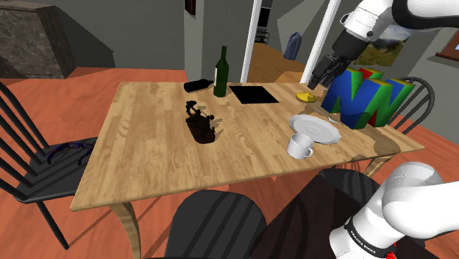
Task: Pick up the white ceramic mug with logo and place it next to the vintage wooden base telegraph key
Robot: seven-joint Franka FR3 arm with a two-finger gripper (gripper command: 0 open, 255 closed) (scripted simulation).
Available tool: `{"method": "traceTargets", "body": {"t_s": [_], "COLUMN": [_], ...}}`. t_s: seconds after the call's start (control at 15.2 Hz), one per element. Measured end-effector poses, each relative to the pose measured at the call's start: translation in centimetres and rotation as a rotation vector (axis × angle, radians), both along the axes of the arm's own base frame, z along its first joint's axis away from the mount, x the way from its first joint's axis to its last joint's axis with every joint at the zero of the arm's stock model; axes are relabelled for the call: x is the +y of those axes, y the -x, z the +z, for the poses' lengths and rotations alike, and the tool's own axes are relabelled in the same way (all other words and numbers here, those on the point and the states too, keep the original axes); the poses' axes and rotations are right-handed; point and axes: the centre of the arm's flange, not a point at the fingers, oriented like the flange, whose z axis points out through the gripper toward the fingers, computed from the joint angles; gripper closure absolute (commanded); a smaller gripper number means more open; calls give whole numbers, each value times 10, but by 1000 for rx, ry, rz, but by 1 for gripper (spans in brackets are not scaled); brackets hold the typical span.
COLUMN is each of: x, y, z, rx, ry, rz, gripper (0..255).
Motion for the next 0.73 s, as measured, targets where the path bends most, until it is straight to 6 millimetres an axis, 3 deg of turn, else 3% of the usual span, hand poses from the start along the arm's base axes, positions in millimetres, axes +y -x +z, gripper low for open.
{"method": "traceTargets", "body": {"t_s": [0.2,0.73], "x": [-8,-64], "y": [-4,-12], "z": [-12,-98], "rx": [6,46], "ry": [0,-4], "rz": [0,-1], "gripper": [0,0]}}
